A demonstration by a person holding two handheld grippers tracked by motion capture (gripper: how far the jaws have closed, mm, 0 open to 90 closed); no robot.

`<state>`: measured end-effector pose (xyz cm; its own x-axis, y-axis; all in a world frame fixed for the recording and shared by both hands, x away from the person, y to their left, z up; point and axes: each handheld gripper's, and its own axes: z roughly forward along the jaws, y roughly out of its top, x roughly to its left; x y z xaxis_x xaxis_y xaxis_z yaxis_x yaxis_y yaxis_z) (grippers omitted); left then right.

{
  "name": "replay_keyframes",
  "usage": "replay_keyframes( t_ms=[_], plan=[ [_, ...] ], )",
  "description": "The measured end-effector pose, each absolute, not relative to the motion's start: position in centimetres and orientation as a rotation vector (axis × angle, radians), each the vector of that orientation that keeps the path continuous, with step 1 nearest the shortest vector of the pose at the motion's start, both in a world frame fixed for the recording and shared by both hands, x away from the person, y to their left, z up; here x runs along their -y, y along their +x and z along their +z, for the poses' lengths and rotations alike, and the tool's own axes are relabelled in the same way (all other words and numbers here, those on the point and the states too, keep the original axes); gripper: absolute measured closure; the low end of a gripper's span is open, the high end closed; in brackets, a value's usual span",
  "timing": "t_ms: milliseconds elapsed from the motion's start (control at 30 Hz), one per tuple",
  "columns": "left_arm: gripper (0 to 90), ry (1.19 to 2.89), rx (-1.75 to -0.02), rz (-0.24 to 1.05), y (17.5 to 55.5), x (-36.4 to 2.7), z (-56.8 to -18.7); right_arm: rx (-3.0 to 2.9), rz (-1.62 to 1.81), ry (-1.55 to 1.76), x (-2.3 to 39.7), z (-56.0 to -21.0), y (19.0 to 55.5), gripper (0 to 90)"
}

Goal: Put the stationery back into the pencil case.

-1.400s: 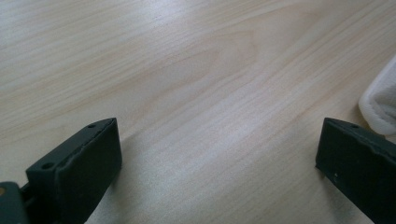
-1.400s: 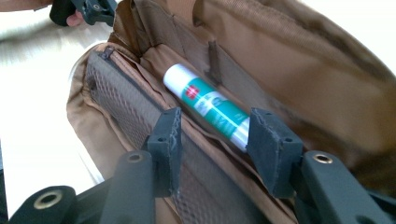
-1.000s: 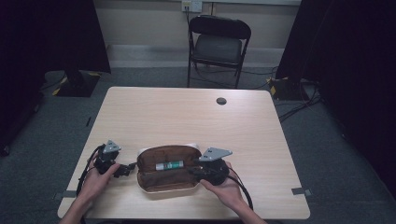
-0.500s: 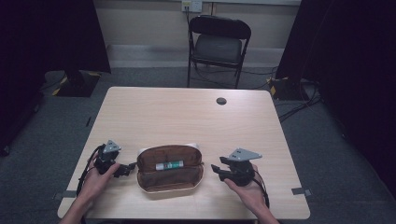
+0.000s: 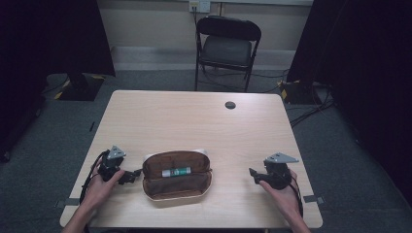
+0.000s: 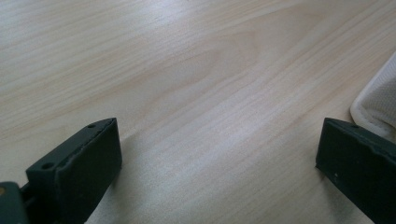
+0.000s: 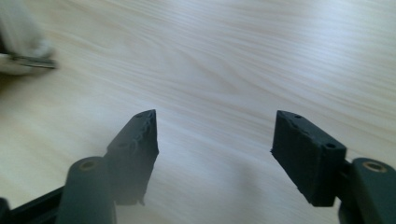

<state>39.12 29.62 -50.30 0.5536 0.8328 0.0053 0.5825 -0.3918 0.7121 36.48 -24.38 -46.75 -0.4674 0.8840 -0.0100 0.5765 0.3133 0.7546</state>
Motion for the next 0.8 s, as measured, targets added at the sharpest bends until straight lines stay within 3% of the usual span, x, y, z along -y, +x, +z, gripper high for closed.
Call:
replay_keyframes(
  t_ms=[433,800],
  plan=[
    [0.0,2.117,-1.133,0.481,39.1,-29.6,-50.3,-2.106,0.836,1.471,26.2,-49.5,38.5,10.7],
    [0.0,2.103,-1.157,0.488,39.1,-29.4,-50.3,-2.036,0.872,1.47,26.1,-50.0,38.2,9.7]
  ],
)
